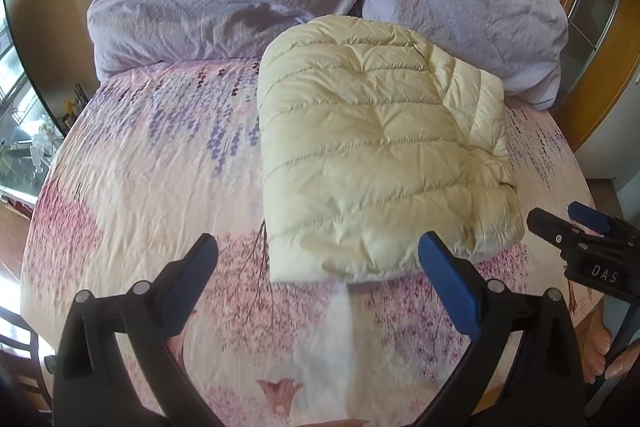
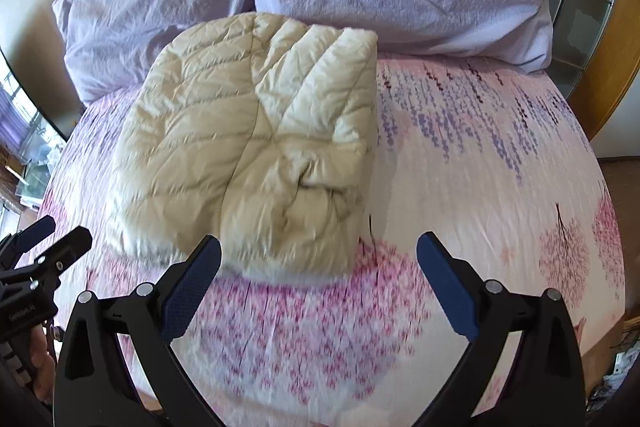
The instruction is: Fold large clothes
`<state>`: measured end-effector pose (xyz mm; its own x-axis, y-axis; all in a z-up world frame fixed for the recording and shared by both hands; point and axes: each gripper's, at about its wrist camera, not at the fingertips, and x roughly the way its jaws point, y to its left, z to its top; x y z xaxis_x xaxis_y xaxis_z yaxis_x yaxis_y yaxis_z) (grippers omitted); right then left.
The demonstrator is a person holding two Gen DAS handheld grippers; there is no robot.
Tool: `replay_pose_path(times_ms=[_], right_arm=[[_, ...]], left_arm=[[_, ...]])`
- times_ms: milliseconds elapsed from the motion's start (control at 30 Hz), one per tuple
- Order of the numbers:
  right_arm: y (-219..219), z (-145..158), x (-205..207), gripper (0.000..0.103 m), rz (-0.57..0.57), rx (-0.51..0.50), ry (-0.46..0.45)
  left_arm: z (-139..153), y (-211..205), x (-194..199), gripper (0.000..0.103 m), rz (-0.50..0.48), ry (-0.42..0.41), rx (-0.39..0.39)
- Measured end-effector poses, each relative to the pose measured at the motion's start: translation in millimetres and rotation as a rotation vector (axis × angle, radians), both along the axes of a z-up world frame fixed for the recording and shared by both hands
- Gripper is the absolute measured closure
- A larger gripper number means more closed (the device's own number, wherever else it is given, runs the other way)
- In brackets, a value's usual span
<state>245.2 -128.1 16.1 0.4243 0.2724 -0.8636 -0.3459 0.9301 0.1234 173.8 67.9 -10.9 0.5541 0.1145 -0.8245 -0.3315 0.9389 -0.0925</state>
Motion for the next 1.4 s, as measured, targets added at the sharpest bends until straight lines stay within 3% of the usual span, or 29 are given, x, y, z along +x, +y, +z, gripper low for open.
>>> replay_pose_path(times_ms=[567, 1400], right_arm=[[-20.9, 10.0, -65.4, 0.003, -0.002, 0.068, 0.034], [-18.6, 7.7, -72.2, 0.003, -0.016, 0.092, 0.040]], left_arm=[[7.0, -21.5, -61.2, 0.003, -0.016, -0.017, -0.028], [5.8, -28.4, -64.3, 0.003, -0.033, -0.038, -0.043]])
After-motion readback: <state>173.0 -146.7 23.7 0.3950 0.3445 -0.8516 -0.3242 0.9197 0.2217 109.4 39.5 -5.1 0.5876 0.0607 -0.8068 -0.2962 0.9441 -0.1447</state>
